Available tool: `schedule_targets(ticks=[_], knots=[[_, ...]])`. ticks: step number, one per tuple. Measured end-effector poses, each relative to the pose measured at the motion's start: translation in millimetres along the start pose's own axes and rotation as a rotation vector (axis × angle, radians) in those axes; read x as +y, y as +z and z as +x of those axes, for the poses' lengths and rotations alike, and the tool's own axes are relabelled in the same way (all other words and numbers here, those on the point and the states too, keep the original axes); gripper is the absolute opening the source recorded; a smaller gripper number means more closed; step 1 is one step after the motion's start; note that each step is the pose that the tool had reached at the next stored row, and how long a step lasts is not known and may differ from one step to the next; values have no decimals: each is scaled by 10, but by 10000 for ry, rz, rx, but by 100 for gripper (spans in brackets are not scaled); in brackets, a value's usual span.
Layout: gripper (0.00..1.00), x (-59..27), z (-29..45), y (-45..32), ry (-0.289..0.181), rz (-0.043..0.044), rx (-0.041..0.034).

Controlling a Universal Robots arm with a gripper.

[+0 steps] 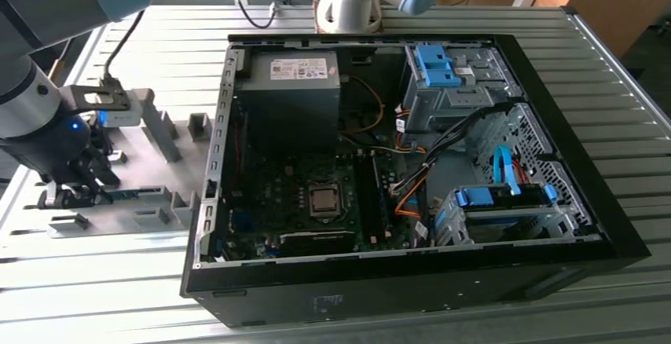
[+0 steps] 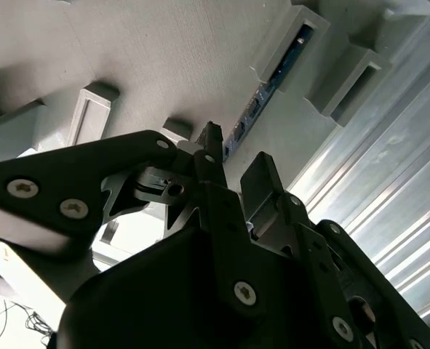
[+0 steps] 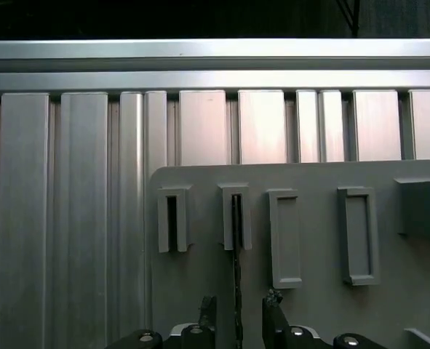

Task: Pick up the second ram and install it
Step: 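Pick up the second ram and move it above second insertion slot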

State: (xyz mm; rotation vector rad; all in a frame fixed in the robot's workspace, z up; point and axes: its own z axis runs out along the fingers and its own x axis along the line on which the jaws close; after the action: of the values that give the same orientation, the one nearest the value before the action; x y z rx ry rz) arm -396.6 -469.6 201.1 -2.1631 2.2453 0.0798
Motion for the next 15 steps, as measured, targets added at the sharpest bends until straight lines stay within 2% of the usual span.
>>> schedule_targets(ticks=[15], knots=[[36,22,-4,73,-1,20,-1]])
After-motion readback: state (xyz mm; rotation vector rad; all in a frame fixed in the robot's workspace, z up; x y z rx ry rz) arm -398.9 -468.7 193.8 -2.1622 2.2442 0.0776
